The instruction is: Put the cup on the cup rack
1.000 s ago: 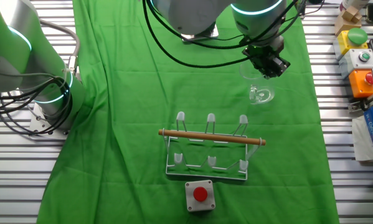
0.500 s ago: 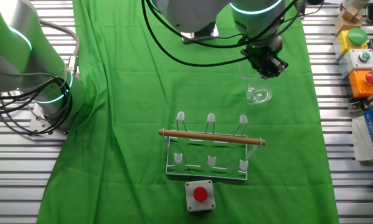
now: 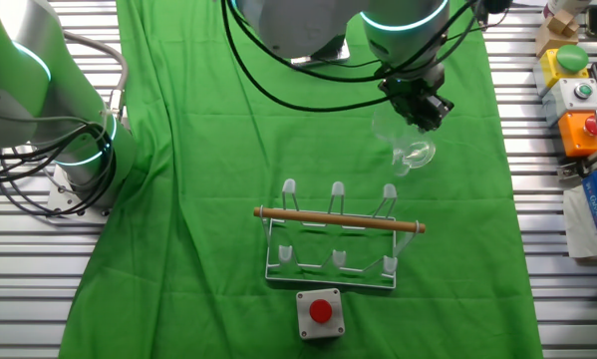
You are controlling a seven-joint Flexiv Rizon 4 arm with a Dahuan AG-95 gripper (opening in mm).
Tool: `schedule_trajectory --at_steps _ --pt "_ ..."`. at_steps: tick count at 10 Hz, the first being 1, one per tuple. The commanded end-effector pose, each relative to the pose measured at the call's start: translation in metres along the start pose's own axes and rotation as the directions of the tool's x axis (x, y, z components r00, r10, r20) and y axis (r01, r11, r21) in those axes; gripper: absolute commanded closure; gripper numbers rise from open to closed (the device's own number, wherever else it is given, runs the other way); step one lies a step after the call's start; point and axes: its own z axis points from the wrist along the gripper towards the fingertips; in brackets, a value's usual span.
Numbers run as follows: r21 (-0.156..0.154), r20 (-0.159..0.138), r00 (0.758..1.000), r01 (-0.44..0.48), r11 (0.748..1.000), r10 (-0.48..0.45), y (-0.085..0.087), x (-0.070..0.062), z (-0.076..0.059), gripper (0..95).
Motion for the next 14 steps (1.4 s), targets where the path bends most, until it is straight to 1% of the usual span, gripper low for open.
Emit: schedule_trajectory --at_steps 1,6,9,14 --pt "-0.005 -0.002 1.0 0.007 1.0 -0.007 0.001 0.001 0.001 19.0" --pt "0.0 -0.01 1.0 0.019 1.0 -0.019 0.005 0.006 0.003 19.0" --pt "0.003 -0.012 1.0 0.019 1.0 -0.019 0.006 0.005 0.005 19.0" --pt "0.0 -0.013 1.0 -0.02 1.0 0.02 0.011 0.0 0.011 19.0"
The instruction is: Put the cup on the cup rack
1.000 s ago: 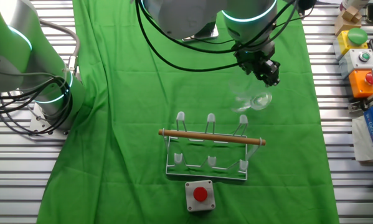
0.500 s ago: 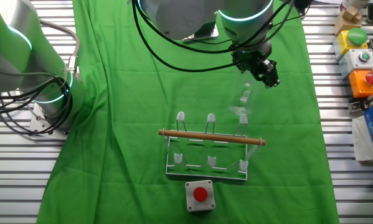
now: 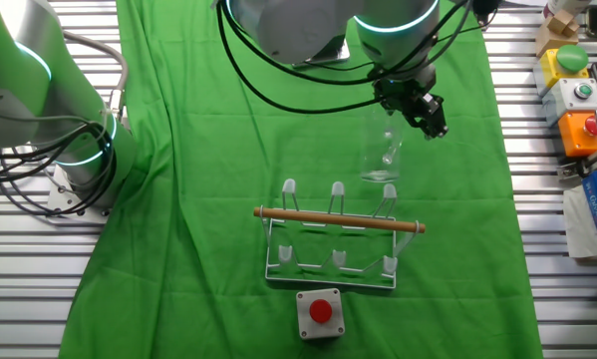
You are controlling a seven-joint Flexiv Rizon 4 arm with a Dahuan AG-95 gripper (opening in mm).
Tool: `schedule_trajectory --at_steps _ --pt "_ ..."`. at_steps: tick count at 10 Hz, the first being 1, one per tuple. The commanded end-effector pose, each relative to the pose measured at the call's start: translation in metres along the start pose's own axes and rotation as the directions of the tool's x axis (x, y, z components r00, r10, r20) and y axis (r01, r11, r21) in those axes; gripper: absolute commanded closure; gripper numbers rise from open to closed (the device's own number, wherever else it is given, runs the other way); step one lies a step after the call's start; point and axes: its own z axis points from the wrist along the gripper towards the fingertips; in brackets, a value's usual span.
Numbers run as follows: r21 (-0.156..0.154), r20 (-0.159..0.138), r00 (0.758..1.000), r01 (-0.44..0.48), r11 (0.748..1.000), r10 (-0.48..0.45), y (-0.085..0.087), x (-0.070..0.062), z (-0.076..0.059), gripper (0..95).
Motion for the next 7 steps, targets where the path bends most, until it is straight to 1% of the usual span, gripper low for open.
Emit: schedule_trajectory --at_steps 1,2,3,4,6,7 --pt "0.001 -0.003 1.0 -0.022 1.0 0.022 0.0001 -0.0004 0.0012 19.0" --pt "-0.007 -0.006 0.999 -0.051 0.999 0.051 0.0002 -0.0006 0.0016 19.0" --pt "-0.023 -0.016 0.997 -0.076 0.997 0.075 0.0002 -0.0006 0.0016 19.0" --pt "-0.056 -0.046 0.994 -0.102 0.993 0.1 0.0002 -0.0006 0.0016 19.0" --pt "-0.094 -0.108 0.984 -0.15 0.984 0.14 0.0002 -0.0006 0.0016 19.0" --pt "-0.098 -0.118 0.982 -0.162 0.982 0.151 0.0003 -0.0005 0.0016 19.0"
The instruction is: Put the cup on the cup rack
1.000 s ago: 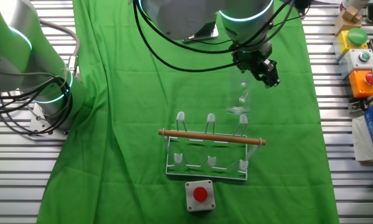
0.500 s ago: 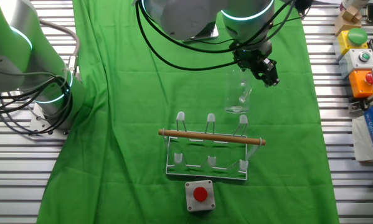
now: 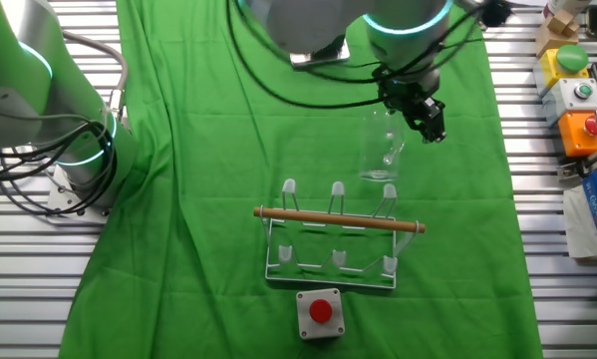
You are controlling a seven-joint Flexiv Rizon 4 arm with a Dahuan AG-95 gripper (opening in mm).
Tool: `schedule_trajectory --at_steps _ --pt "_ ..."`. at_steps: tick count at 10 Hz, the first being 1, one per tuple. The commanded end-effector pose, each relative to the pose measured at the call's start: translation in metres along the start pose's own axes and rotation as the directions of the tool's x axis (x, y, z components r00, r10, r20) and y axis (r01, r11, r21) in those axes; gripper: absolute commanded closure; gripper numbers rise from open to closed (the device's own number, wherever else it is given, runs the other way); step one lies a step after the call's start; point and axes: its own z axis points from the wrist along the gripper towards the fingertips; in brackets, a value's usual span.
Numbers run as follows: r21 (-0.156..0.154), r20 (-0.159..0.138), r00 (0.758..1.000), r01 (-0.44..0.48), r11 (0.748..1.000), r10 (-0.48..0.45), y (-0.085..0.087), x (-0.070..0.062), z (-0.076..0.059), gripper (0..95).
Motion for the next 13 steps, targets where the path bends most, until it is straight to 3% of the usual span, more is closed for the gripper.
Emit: schedule_trajectory --at_steps 1,7,13 --pt "-0.032 -0.052 0.997 -0.054 0.998 0.052 -0.0013 0.0 0.0 19.0" --pt "-0.041 -0.076 0.99 -0.122 0.992 0.119 -0.0012 0.0001 0.0001 19.0" --pt "-0.04 -0.08 0.984 -0.16 0.986 0.157 0.0014 0.0045 0.0015 19.0"
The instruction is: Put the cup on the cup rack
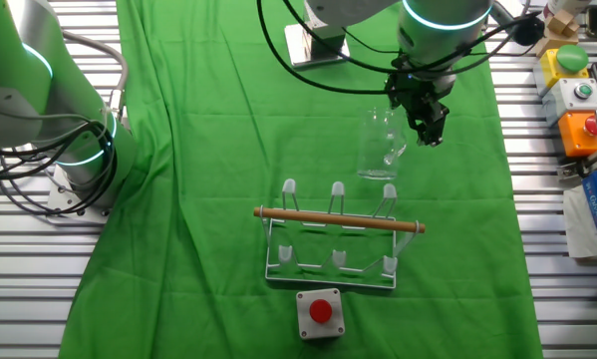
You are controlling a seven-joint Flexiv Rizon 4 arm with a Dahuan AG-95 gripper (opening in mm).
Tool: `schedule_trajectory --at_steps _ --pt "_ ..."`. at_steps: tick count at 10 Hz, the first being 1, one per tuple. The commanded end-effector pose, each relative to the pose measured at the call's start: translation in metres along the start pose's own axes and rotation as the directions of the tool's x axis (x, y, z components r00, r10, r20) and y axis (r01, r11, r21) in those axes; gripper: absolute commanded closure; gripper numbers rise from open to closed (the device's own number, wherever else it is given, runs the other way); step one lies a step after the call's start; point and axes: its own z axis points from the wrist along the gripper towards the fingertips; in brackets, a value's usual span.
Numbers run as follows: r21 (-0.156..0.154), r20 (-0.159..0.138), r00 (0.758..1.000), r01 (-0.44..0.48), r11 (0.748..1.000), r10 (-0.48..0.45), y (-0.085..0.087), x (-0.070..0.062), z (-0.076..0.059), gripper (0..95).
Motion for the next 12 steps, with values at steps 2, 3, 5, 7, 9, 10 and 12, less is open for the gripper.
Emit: schedule_trajectory --at_steps 2,3,5,7,9,10,12 --pt "0.002 -0.001 1.0 -0.001 1.0 0.001 0.0007 0.0026 -0.0002 19.0" --pt "0.001 -0.001 1.0 -0.007 1.0 0.007 0.0014 0.004 0.0004 19.0" --pt "-0.004 -0.005 1.0 -0.024 1.0 0.024 0.0022 0.005 0.0011 19.0" --pt "-0.011 -0.014 0.999 -0.03 0.999 0.03 0.0025 0.0047 0.0014 0.0" --pt "-0.016 -0.016 0.999 -0.036 0.999 0.036 0.0042 0.0028 0.0035 0.0" --pt "-0.017 -0.015 0.999 -0.039 0.999 0.039 0.0054 0.0014 0.0051 0.0" --pt "-0.017 -0.015 0.999 -0.041 0.999 0.041 0.0077 -0.0013 0.0084 19.0"
